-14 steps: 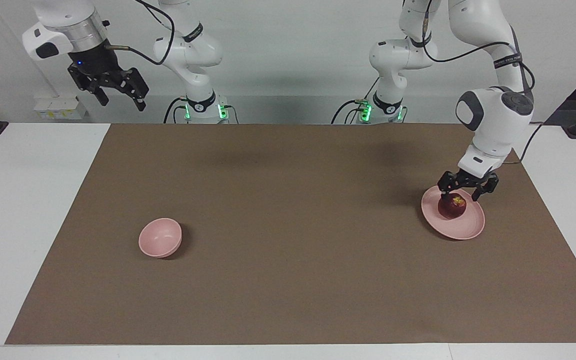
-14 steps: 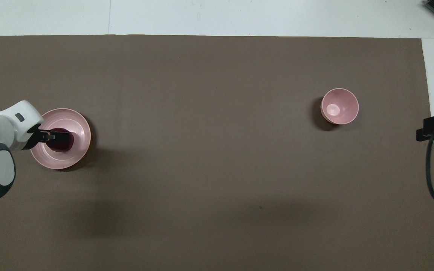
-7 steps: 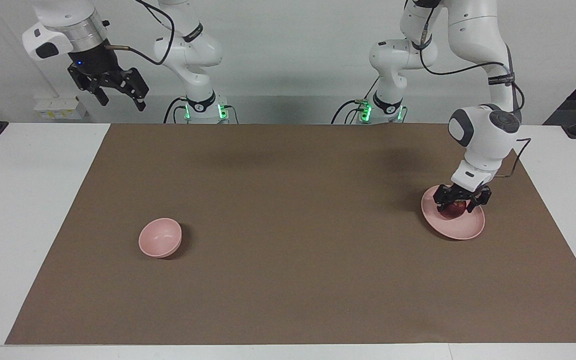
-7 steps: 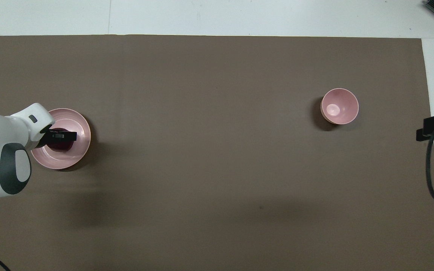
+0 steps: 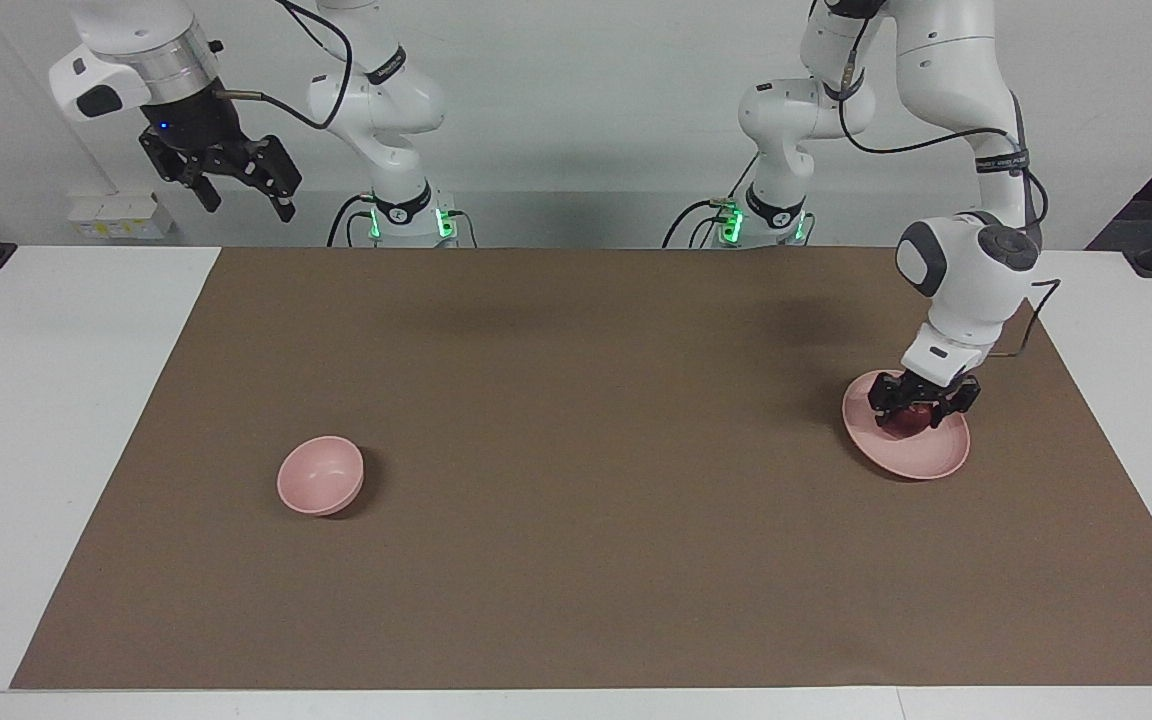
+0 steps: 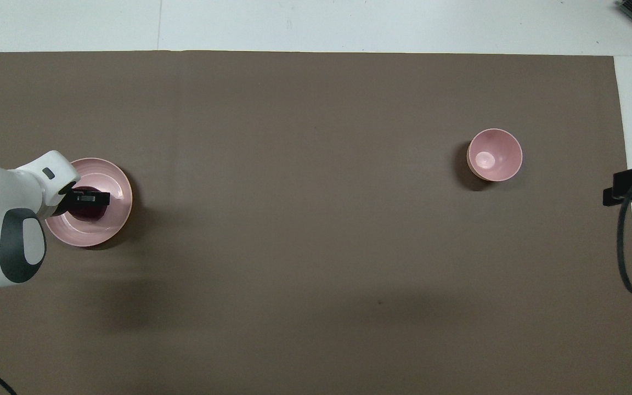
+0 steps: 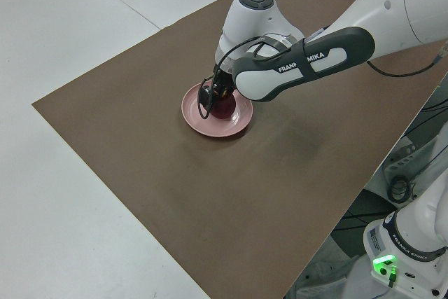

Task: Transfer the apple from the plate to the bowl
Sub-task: 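Close the left gripper on the red apple and lift it, then carry the apple with the left gripper while the right gripper approaches, then close the right gripper around the apple held by the left gripper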

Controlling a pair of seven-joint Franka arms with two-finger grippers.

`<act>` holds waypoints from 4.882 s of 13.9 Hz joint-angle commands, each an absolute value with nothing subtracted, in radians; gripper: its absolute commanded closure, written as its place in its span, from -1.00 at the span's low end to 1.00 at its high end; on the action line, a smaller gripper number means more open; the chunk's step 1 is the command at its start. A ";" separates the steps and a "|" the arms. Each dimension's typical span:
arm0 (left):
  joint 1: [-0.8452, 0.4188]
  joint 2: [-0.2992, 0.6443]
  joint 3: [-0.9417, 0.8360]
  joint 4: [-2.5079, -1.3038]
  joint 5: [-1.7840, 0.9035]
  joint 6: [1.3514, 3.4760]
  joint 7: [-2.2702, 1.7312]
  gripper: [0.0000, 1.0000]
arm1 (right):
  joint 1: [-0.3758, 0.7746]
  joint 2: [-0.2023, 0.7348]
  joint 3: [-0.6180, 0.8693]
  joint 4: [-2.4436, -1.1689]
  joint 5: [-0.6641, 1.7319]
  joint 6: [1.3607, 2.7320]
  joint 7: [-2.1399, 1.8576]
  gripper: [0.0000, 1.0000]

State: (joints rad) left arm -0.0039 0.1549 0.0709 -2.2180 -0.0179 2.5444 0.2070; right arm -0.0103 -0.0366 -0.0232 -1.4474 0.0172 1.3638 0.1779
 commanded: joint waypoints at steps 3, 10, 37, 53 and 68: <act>0.003 0.137 0.067 -2.226 -0.009 2.553 0.199 1.00 | -0.032 -0.049 -0.048 -1.457 0.034 1.351 0.164 -1.00; -0.026 0.038 0.013 -2.064 -0.067 2.148 0.109 1.00 | -0.038 -0.026 -0.091 -1.459 0.260 1.238 0.470 -1.00; -0.141 0.018 -0.569 -1.994 -1.249 2.783 -0.106 1.00 | 0.201 0.071 -0.080 -1.887 1.155 1.870 1.072 -1.00; -0.140 0.009 -0.640 -1.959 -1.272 2.853 -0.071 1.00 | 0.285 0.080 -0.078 -1.870 1.163 1.918 1.146 -1.00; -0.144 0.005 -0.641 -1.959 -1.273 2.870 -0.072 1.00 | 0.258 0.080 -0.080 -1.850 1.212 1.787 1.015 1.00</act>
State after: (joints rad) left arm -0.1387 0.0072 -0.6424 -1.9660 -1.2452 2.8449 -0.0924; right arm 0.2701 0.0857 -0.0865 -1.8527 1.1770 1.8096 1.0498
